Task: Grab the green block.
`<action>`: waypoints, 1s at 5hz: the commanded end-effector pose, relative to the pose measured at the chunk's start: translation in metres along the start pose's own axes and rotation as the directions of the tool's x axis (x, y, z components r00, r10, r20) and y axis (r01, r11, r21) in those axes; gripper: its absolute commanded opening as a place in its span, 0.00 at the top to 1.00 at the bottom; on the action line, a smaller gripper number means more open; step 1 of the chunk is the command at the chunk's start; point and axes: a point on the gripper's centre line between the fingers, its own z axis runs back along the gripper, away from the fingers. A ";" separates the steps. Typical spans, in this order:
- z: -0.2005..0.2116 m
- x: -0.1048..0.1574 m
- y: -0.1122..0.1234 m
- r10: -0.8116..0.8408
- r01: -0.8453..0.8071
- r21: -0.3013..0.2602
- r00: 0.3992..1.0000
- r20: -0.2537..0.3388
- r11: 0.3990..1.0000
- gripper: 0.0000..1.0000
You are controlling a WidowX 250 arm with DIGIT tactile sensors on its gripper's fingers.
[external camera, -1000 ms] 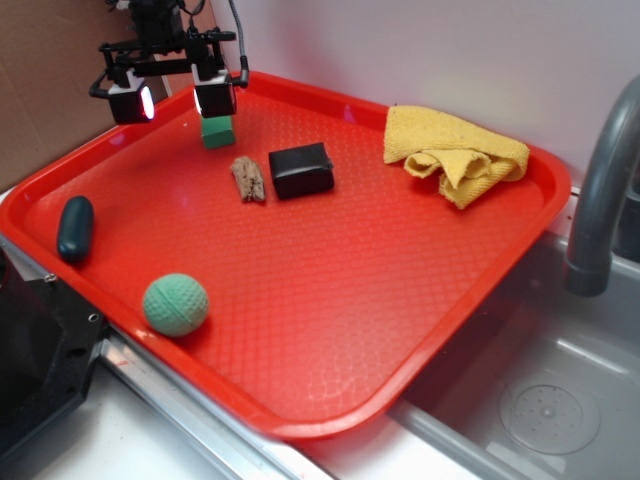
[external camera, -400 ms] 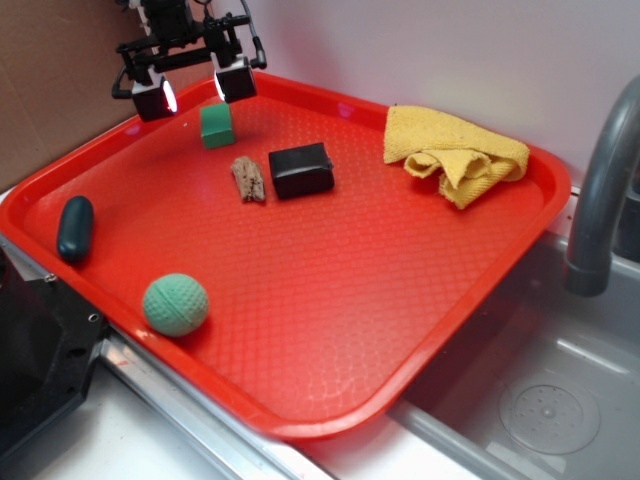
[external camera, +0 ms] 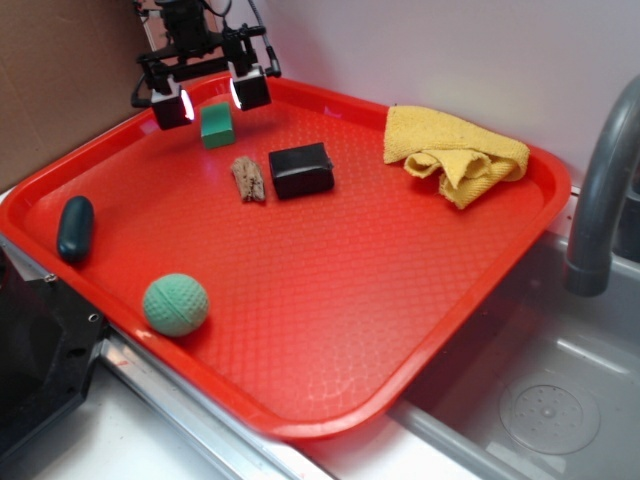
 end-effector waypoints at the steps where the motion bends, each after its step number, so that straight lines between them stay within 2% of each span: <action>1: -0.002 0.007 -0.001 -0.016 0.014 0.041 0.999 0.051 0.999 0.00; 2: -0.017 0.005 0.002 -0.045 0.041 0.083 0.998 0.048 0.996 0.00; 3: -0.020 -0.001 0.001 -0.061 0.056 0.106 0.997 0.049 0.993 1.00; 5: -0.014 -0.004 0.000 -0.074 0.068 0.104 0.996 0.056 0.992 1.00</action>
